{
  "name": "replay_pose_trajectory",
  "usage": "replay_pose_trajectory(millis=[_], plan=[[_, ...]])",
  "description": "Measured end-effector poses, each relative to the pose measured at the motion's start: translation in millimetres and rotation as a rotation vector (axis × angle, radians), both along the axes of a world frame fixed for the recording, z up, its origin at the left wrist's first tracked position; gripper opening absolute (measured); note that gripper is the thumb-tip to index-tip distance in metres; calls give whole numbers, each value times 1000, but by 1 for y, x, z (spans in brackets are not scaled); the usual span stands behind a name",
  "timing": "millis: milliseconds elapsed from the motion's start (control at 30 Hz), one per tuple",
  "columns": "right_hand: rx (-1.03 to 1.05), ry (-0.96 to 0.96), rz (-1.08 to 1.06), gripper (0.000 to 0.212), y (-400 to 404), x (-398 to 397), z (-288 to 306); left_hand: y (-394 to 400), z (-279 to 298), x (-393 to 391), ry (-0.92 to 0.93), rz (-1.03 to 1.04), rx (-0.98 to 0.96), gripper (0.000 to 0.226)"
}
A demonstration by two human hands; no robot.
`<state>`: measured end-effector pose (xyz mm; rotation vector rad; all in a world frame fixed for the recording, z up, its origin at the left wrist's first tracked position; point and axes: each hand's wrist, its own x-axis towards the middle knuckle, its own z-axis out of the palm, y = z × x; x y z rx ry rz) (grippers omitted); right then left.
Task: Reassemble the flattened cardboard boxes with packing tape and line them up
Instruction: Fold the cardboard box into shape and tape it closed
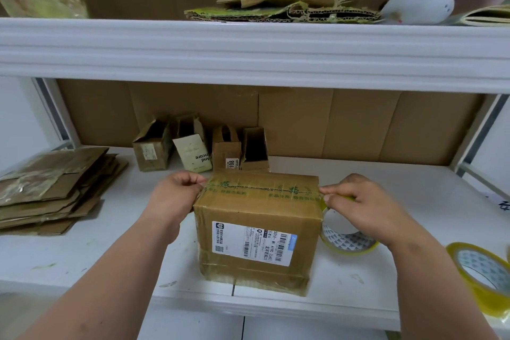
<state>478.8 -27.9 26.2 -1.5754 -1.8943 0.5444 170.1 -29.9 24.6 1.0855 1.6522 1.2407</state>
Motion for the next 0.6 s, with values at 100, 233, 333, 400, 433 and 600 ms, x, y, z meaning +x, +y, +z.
replay_pose_trajectory(millis=[100,233,333,400,433,600], plan=[[-4,6,-15,15,0,0,-2,-7,11,3,-7,-22,-39,22],[-25,-3,-11,25,-1,-5,-3,-14,11,11,100,-114,-56,17],[-37,0,-15,29,-4,-8,-3,-16,9,16,75,-82,-30,17],[-57,-6,-26,32,-7,-10,-2,-17,8,16,69,-56,-4,25],[-66,-10,-32,33,-7,-11,-2,-17,8,16,99,-48,7,34],[-134,199,-24,29,-11,-18,2,-16,8,16,439,-74,50,42]])
